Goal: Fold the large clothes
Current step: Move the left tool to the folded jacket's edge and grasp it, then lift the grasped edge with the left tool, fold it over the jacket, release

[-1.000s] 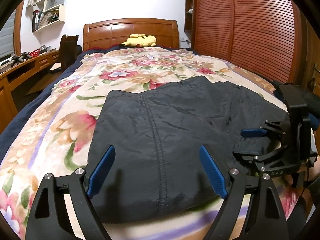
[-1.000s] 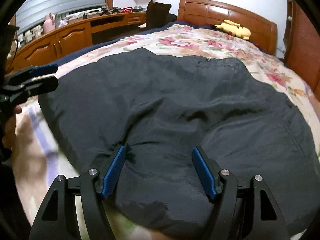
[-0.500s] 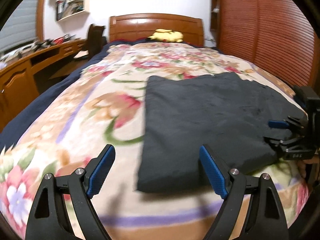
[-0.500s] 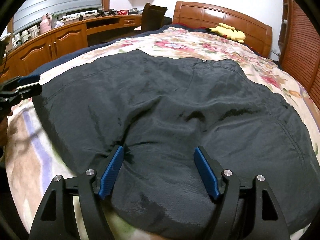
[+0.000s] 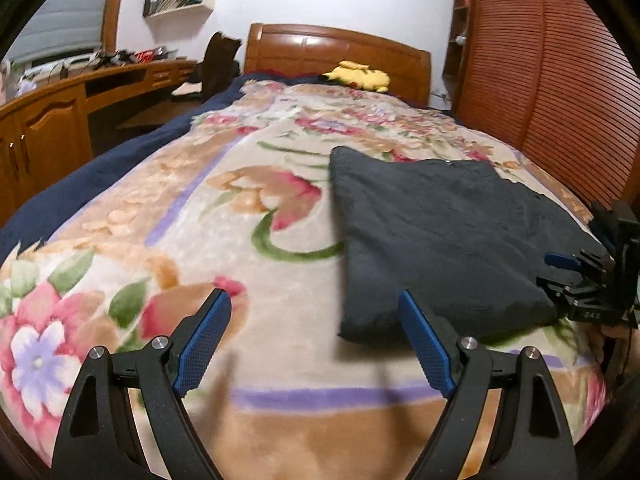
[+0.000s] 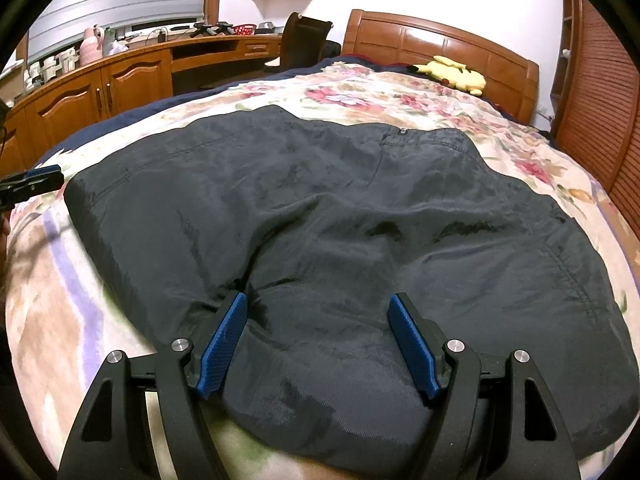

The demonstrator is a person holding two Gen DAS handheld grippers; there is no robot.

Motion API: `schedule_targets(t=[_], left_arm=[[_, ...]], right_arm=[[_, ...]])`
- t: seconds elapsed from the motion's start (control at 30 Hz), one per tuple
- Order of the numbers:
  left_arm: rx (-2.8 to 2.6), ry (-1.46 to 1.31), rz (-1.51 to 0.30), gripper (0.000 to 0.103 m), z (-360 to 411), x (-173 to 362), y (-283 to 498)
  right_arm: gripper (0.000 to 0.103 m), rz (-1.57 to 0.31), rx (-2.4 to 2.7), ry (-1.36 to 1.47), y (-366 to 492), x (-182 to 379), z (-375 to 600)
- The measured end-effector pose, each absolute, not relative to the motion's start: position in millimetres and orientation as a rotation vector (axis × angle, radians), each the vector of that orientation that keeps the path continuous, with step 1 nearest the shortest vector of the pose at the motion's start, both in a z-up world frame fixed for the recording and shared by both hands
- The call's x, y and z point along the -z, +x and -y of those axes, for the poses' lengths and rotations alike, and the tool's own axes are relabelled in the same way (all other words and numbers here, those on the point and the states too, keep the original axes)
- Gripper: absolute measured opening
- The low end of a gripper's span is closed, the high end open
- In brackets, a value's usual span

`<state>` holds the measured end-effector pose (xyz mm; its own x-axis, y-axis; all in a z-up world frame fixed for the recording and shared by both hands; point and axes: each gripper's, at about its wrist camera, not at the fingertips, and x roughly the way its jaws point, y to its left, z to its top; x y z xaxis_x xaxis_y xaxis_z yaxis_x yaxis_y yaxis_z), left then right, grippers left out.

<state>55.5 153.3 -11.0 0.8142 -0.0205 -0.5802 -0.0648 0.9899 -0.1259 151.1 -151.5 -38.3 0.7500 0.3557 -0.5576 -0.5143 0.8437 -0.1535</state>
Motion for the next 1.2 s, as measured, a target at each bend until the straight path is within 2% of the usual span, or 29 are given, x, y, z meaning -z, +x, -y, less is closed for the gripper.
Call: schedule_targets(t=[0.13,0.4,0.5,0.6,0.77,0.8,0.83,1.2], left_arm=[[0.027,-0.141,-0.659,0.056,-144,17,60],[0.019,-0.159,-0.733,0.052,-140,33,75],[0.035,-0.156,-0.74,0.04,-135,36,76],[0.037,-0.13,-0.744,0.033,-128,36,76],[0.038,-0.124,-0.758,0.032,-123,38,79],[0.046,-0.125,-0.756,0.019,-123,36,79],[0.053,-0.126,-0.75,0.012,-121,34,79],[0.045,-0.079,-0.615,0.007,-82,-26,85]], right_arm=[[0.075,-0.54,-0.478,-0.32,151,37,153],[0.075,-0.54,-0.485,-0.316,149,36,157],[0.075,-0.539,-0.486,-0.31,150,35,159],[0.075,-0.539,-0.485,-0.299,149,34,161],[0.075,-0.52,-0.49,-0.284,144,34,165],[0.075,-0.516,-0.492,-0.279,144,34,166],[0.075,-0.513,-0.493,-0.275,144,34,167],[0.075,-0.489,-0.464,-0.153,144,24,194]])
